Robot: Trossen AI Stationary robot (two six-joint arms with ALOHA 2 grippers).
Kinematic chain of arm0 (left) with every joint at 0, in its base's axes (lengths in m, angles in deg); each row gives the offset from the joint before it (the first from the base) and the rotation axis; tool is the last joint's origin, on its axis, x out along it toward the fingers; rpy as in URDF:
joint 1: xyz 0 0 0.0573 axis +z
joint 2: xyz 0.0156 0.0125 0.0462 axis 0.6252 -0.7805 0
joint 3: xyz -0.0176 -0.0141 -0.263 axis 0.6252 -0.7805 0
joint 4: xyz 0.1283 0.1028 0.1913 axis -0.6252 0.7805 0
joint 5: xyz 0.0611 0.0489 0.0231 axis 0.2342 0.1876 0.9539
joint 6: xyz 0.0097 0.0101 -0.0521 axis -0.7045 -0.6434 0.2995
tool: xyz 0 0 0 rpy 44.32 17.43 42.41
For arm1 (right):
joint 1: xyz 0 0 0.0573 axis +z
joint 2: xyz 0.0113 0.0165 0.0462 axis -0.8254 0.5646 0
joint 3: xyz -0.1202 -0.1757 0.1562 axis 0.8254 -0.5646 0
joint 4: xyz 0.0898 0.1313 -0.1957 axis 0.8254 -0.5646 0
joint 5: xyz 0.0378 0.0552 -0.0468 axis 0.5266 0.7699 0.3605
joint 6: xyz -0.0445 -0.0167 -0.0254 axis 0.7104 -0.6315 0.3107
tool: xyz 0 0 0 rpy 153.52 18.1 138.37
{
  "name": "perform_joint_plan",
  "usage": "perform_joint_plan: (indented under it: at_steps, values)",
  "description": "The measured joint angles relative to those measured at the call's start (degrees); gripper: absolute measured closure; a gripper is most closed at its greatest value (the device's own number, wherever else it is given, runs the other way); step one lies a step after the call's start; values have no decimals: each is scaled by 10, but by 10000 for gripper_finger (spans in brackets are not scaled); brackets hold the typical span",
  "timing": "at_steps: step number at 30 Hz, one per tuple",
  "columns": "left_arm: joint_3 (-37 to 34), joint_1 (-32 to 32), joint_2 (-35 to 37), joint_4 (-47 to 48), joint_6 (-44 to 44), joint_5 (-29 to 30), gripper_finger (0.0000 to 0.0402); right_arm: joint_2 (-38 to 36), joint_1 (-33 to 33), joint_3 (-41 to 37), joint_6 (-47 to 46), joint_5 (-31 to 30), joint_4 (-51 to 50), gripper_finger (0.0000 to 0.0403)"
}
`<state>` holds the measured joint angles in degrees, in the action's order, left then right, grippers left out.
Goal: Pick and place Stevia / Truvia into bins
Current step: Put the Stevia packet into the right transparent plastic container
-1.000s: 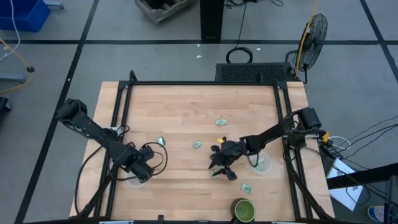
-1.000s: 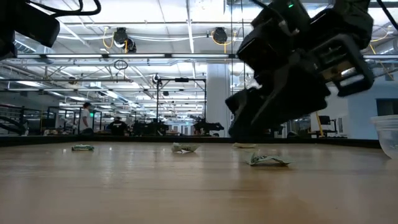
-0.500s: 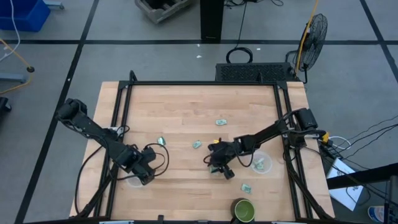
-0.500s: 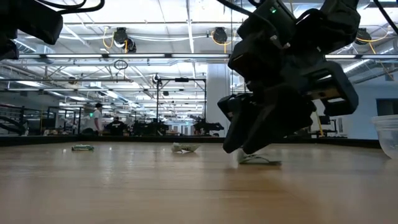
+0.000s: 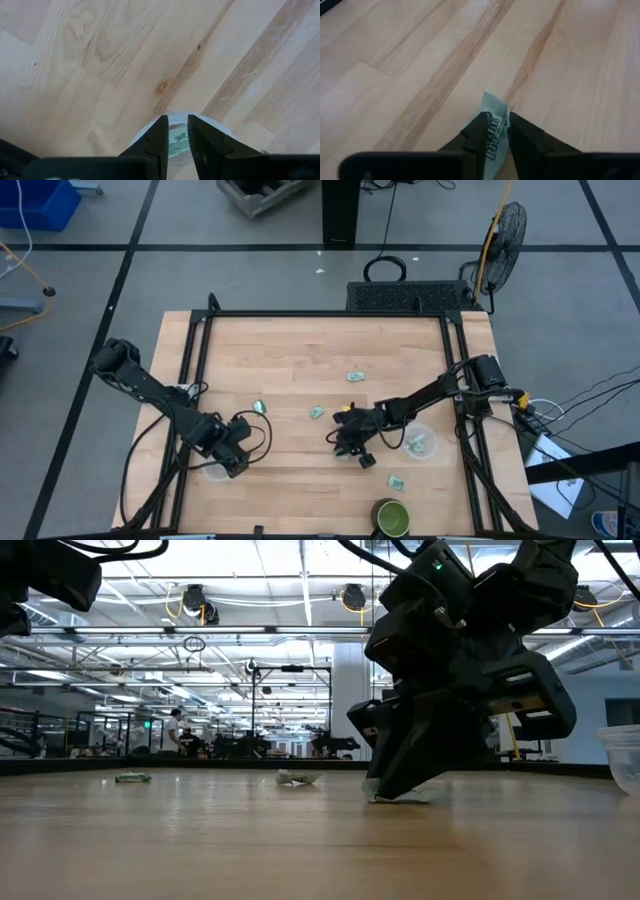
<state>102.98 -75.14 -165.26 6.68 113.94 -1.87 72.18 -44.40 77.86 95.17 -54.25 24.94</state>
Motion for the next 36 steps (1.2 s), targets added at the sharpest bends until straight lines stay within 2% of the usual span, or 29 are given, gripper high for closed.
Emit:
perform_joint_plan:
  at_steps: [2,6,11,14,18,22,28,32,36]
  values:
    - [0,0,0,0,0,0,325,-4,-2,0,1,-7,8,363]
    - [0,0,0,0,0,0,325,-17,-3,0,2,-64,13,396]
    - [0,0,0,0,0,0,325,-29,-3,0,2,-77,9,396]
    - [0,0,0,0,0,0,325,-61,1,0,-6,-81,-12,400]
    - [0,0,0,0,0,1,325,-148,14,0,-42,-158,-118,399]
    - [0,0,0,0,0,20,325,-256,33,0,-185,-230,-314,399]
    - [0,0,0,0,-43,78,325,-386,100,0,-433,-264,-603,399]
    - [0,5,0,-1,-65,122,325,-417,144,0,-550,-314,-717,399]
    - [0,22,0,-7,-77,133,325,-417,166,-24,-641,-283,-731,399]
